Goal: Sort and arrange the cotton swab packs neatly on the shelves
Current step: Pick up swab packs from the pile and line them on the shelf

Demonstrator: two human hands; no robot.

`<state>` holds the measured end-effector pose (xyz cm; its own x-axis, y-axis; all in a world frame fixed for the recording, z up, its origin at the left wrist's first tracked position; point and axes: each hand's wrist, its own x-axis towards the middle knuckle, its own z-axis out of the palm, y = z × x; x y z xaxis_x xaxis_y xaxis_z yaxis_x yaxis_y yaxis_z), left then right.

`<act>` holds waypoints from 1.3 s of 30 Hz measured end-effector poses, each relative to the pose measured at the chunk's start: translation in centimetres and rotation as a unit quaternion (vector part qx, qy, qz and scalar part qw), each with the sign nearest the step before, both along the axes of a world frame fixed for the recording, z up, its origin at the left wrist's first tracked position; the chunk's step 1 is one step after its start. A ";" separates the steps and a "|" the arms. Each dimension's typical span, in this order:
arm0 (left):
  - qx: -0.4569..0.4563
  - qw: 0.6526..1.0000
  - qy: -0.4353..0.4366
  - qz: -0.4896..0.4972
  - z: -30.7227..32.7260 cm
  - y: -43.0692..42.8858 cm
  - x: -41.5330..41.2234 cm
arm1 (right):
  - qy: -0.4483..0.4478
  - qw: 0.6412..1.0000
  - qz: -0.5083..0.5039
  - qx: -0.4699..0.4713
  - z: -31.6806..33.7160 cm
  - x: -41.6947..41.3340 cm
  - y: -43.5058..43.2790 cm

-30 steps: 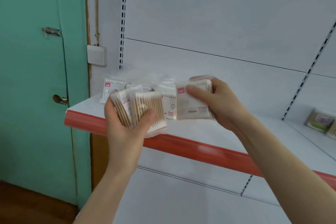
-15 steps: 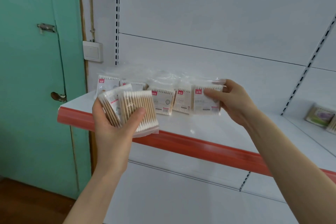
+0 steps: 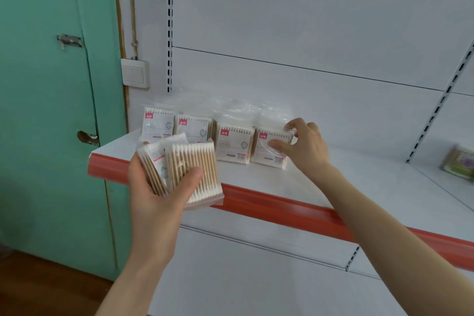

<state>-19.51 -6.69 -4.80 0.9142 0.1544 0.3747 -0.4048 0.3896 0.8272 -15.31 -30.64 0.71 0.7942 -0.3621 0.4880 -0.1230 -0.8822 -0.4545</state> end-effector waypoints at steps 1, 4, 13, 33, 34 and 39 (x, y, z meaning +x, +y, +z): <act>0.001 1.000 0.001 -0.004 -0.1 0.2 0.1 | 0.009 1.000 -0.008 -0.005 0.1 0.1 0.0; 0.001 1.000 0.010 -0.019 -0.5 0.4 0.2 | 0.015 1.000 -0.015 -0.002 0.2 0.2 0.0; 0.016 0.997 0.021 -0.075 -1.0 1.4 0.2 | 0.023 0.999 -0.041 0.000 1.6 -1.0 0.4; 0.003 0.998 0.039 -0.043 -1.4 1.3 -0.5 | 0.012 0.931 0.344 0.119 -1.4 -5.5 11.0; -0.003 0.998 0.041 -0.048 -1.4 1.4 -0.6 | 0.028 0.933 0.344 0.106 -1.5 -5.6 11.3; -0.051 0.992 0.077 -0.080 -1.1 2.1 -0.3 | 0.158 0.916 0.363 -0.062 -1.9 -5.7 12.4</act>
<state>-19.83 -4.60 -5.90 0.9755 0.0334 0.2176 -0.2025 0.5237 0.8275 -21.05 -18.20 -1.17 0.9129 0.3596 0.1930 0.4076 -0.8266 -0.3881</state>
